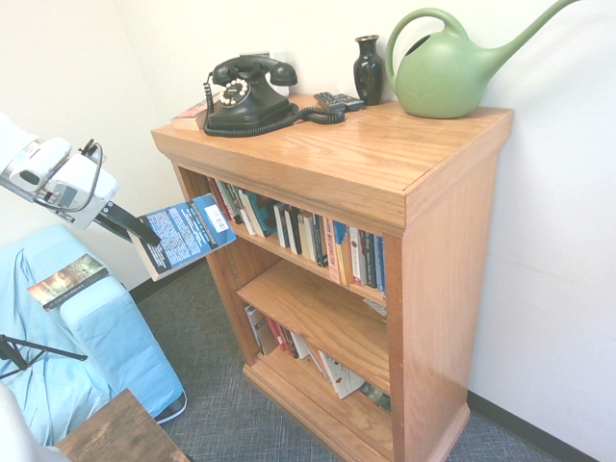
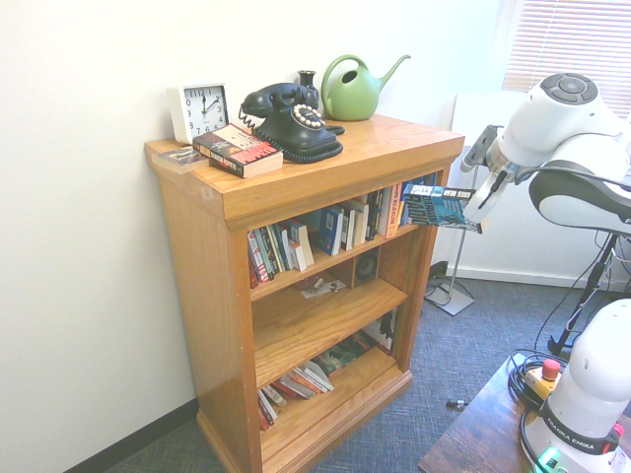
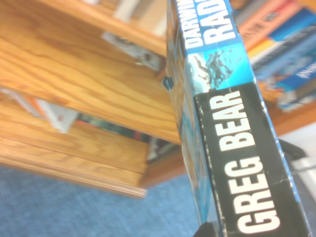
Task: Put the book on the shelf
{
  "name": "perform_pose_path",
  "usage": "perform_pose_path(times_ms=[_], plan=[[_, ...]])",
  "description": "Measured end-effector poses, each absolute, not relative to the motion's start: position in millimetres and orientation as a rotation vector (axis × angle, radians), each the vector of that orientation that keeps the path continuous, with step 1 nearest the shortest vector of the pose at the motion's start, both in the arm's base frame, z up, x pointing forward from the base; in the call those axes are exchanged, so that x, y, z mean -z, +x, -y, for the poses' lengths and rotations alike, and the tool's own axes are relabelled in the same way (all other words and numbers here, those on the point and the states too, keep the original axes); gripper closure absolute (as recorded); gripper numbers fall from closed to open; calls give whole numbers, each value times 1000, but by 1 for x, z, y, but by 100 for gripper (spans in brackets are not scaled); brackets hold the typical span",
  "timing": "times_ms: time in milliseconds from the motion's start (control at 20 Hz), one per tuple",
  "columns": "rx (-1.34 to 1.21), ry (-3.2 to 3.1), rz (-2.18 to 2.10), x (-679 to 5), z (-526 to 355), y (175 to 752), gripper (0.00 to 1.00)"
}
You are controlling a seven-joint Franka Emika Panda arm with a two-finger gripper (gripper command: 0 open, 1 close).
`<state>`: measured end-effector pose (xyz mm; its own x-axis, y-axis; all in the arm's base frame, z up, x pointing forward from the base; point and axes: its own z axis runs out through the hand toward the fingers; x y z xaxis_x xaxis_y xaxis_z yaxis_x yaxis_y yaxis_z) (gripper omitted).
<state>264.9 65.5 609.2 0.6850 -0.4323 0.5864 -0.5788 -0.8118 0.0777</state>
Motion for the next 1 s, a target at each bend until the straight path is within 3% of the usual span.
perform_pose_path(times_ms=[1000], plan=[[-1194, 2733, 686, -524, -104, 330, 100]])
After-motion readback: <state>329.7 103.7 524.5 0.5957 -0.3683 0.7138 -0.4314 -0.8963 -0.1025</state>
